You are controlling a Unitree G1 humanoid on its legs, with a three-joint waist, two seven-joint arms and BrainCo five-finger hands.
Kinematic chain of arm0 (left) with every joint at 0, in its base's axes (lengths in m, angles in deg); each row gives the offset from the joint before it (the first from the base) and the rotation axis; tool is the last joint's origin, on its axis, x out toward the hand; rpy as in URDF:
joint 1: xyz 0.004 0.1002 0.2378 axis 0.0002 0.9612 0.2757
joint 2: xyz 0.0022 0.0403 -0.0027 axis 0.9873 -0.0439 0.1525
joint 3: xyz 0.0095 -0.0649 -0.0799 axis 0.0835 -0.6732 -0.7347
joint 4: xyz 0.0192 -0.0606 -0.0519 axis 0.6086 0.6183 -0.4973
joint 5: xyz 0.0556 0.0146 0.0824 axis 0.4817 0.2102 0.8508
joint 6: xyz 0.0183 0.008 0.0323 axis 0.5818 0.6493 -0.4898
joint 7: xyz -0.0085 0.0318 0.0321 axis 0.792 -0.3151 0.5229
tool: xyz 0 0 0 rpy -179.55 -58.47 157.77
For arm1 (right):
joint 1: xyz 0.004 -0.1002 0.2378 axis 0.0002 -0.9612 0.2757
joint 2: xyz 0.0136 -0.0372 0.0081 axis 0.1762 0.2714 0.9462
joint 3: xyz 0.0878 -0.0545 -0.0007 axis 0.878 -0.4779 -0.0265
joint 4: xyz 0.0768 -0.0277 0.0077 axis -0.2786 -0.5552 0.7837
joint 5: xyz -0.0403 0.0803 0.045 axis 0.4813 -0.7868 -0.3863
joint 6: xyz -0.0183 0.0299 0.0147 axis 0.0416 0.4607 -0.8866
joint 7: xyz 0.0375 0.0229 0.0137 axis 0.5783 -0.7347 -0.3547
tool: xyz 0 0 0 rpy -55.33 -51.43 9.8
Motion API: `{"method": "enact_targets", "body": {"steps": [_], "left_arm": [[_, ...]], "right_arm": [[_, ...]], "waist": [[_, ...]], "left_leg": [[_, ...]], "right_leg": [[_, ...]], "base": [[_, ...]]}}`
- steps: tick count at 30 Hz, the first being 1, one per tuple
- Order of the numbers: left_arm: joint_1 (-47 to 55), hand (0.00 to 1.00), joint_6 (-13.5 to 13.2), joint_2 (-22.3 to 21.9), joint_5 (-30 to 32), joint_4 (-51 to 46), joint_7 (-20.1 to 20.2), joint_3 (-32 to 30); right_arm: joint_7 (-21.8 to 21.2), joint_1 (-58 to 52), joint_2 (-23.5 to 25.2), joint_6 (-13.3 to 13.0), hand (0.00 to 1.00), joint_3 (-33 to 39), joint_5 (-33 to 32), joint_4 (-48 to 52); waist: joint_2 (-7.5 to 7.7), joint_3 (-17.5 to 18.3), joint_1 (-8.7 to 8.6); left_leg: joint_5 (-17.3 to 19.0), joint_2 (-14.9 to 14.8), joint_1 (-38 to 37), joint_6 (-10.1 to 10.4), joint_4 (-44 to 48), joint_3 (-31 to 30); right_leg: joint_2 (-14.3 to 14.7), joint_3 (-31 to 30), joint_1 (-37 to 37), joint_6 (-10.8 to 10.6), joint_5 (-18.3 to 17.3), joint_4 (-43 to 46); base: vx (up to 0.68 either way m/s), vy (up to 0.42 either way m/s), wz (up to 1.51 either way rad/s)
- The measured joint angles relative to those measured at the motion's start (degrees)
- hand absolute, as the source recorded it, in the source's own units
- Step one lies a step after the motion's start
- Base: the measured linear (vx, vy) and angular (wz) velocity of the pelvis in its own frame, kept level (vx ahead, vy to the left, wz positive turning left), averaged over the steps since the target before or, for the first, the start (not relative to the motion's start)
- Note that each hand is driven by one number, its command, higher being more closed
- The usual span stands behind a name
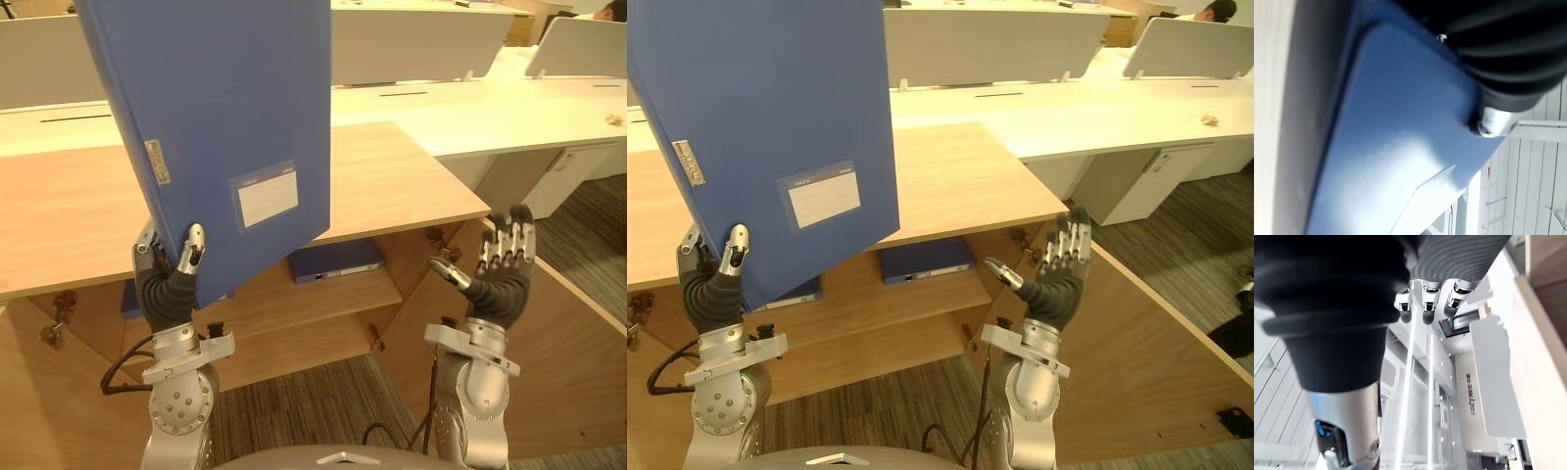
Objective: Walk over to the cabinet, pick up the folder, carry it to the office cabinet, place the folder inside the office cabinet, then close the office cabinet door
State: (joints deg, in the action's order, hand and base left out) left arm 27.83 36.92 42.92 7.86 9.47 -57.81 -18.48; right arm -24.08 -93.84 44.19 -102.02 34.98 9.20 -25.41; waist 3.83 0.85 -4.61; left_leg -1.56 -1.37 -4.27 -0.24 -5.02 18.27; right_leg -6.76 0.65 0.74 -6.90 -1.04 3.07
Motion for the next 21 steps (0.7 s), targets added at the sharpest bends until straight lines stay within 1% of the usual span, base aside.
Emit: {"method": "enact_targets", "body": {"steps": [1, 2, 5, 6, 8, 11, 14, 17, 19, 21], "left_arm": [[-0.4, 1.00, -0.3, 0.5, 0.0, 0.1, 0.7, 0.0], [-0.6, 1.00, -0.3, 0.8, 0.1, 0.2, 1.0, 0.0], [-1.6, 1.00, -0.8, 1.3, 0.1, 2.2, 3.2, 0.2], [-1.6, 1.00, -0.8, 1.3, 0.1, 2.4, 3.5, 0.2], [-1.7, 1.00, -0.8, 1.5, 0.2, 2.9, 4.7, 0.3], [-1.7, 1.00, -1.0, 1.6, 0.2, 2.9, 6.2, 1.2], [-1.8, 1.00, -1.1, 1.9, 0.2, 3.0, 7.2, 1.6], [-2.2, 1.00, -1.2, 2.9, 0.2, 3.4, 7.6, 2.2], [-3.1, 1.00, -1.4, 3.3, 0.4, 4.8, 9.0, 2.5], [-3.2, 1.00, -1.4, 3.7, 0.8, 4.8, 9.7, 2.6]], "right_arm": [[-1.5, 1.2, -0.2, 0.0, 0.00, -0.1, -0.9, 0.0], [-1.7, 1.7, -0.3, 0.0, 0.00, -0.2, -0.9, -0.1], [-6.4, 3.9, -1.9, -0.3, 0.00, -1.9, -8.0, -0.5], [-7.0, 4.3, -2.2, -0.3, 0.00, -2.2, -9.0, -0.9], [-9.5, 6.0, -2.5, -0.3, 0.00, -2.6, -13.6, -3.2], [-11.5, 7.5, -2.8, -0.2, 0.00, -3.1, -18.3, -6.7], [-12.9, 8.7, -3.0, 0.0, 0.00, -3.7, -21.4, -9.0], [-15.0, 10.0, -3.0, 0.3, 0.00, -4.4, -24.4, -11.7], [-15.7, 10.5, -3.0, 0.4, 0.00, -4.6, -27.0, -12.6], [-16.8, 11.1, -3.1, 0.8, 0.00, -5.4, -28.0, -14.3]], "waist": [[0.03, 0.0, 0.06], [0.04, 0.0, 0.11], [0.01, 0.0, 0.85], [0.02, 0.0, 0.92], [0.08, 0.0, 0.95], [0.13, 0.0, 1.10], [0.28, 0.1, 1.38], [0.72, 0.4, 1.94], [1.13, 0.7, 2.56], [1.41, 0.9, 2.57]], "left_leg": [[-0.2, 0.0, 0.3, 0.0, 0.0, -0.5], [-0.3, 0.1, 0.3, 0.0, 0.0, -0.7], [-0.8, 0.2, 0.4, -0.2, 0.0, -1.2], [-0.8, 0.2, 0.4, -0.2, 0.0, -1.3], [-1.1, 0.3, 0.5, -0.2, 0.0, -1.5], [-1.5, 0.6, 1.1, -0.4, 0.0, -2.4], [-1.7, 0.7, 1.2, -0.6, 0.0, -2.6], [-2.0, 0.7, 1.3, -1.0, 0.0, -2.7], [-2.1, 0.8, 1.4, -1.1, 0.0, -2.9], [-2.2, 0.8, 1.4, -1.1, 0.0, -3.1]], "right_leg": [[-0.1, 0.3, 0.0, 0.0, 0.1, 0.0], [-0.1, 0.4, 0.0, 0.0, 0.1, 0.0], [-0.2, 1.1, 0.0, 0.0, 0.0, 0.0], [-0.2, 1.2, 0.0, 0.0, 0.0, 0.0], [-0.3, 1.4, 0.0, 0.0, 0.0, -0.1], [-0.7, 2.3, 0.0, 0.0, 0.0, -0.6], [-0.8, 2.7, 0.1, 0.0, 0.0, -0.6], [-0.9, 2.8, 0.1, 0.0, 0.0, -0.7], [-0.9, 3.0, 0.2, 0.1, 0.0, -0.8], [-0.9, 3.1, 0.2, 0.1, 0.0, -0.8]], "base": [[-0.05, 0.017, 0.19], [-0.05, 0.015, 0.15], [-0.05, 0.013, 0.09], [-0.03, 0.013, 0.05], [-0.03, 0.015, 0.06], [-0.03, 0.019, 0.14], [-0.01, 0.018, 0.08], [0.00, 0.000, 0.00], [-0.01, 0.007, 0.04], [0.00, 0.003, 0.02]]}}
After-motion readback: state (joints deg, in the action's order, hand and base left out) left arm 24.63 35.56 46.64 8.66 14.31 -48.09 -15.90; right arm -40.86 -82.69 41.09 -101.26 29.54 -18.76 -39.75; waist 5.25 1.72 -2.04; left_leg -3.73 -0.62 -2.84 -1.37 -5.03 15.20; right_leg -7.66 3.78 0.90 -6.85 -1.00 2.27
